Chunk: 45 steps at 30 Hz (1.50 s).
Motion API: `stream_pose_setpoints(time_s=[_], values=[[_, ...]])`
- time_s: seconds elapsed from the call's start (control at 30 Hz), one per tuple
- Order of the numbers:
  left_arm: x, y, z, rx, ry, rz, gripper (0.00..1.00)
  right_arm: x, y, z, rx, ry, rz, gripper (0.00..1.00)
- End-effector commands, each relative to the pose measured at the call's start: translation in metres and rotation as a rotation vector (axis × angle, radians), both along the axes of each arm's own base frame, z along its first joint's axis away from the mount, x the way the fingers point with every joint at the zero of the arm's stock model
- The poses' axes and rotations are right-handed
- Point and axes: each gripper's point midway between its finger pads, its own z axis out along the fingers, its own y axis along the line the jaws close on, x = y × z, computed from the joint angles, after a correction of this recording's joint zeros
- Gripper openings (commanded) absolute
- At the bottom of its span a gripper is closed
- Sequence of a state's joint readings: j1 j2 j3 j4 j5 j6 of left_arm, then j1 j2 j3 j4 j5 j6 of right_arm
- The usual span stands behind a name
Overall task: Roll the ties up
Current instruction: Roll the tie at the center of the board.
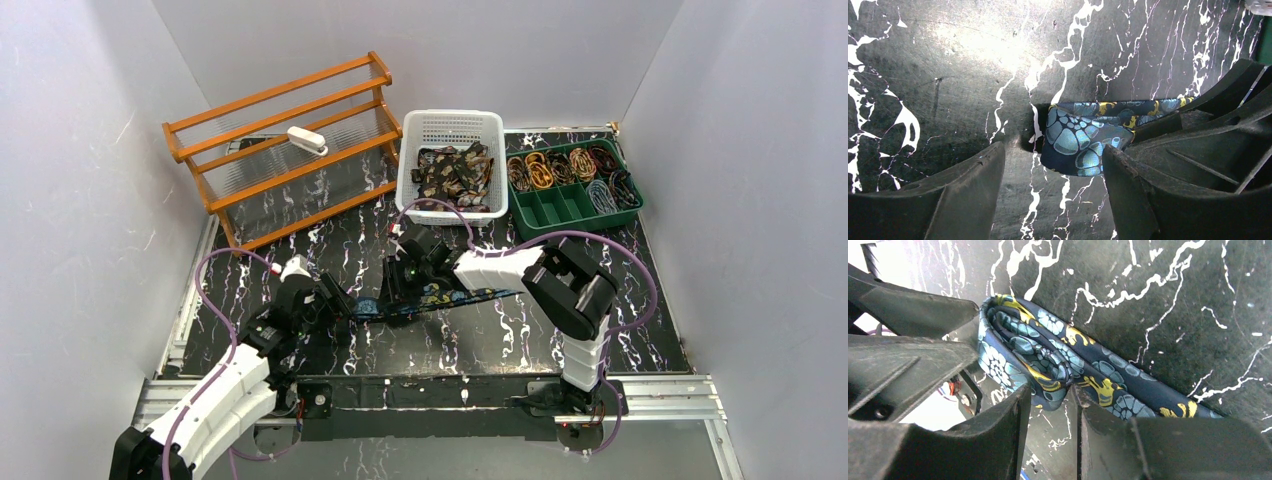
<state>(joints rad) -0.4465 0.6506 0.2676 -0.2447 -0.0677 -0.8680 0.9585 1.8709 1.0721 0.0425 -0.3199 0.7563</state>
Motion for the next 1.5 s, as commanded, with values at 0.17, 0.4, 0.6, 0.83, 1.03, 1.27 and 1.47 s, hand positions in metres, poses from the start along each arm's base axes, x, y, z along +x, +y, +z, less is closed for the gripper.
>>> stream_pose_setpoints(time_s=[0.17, 0.4, 0.6, 0.83, 1.03, 1.27, 1.47], values=[[-0.006, -0.005, -0.013, -0.029, 0.017, -0.030, 0.64, 0.010, 0.007, -0.003, -0.040, -0.022, 0.026, 0.38], [-0.004, -0.007, -0.015, -0.042, 0.019, -0.023, 0.64, 0.007, 0.002, -0.018, -0.071, 0.011, 0.027, 0.37], [-0.002, -0.005, -0.009, -0.033, 0.018, -0.009, 0.64, 0.007, -0.001, -0.018, -0.072, 0.008, 0.018, 0.39], [-0.005, 0.003, -0.020, 0.014, 0.054, 0.015, 0.63, 0.006, -0.005, -0.028, -0.086, 0.021, 0.004, 0.37], [0.002, 0.001, -0.019, 0.000, 0.037, 0.030, 0.62, 0.005, -0.013, -0.040, -0.115, 0.020, -0.012, 0.33], [0.008, -0.007, -0.016, -0.070, 0.029, 0.062, 0.57, 0.001, -0.017, -0.046, -0.129, 0.037, -0.013, 0.32], [0.001, -0.009, -0.034, -0.075, 0.054, 0.037, 0.45, -0.001, -0.016, -0.046, -0.125, 0.049, -0.007, 0.31]])
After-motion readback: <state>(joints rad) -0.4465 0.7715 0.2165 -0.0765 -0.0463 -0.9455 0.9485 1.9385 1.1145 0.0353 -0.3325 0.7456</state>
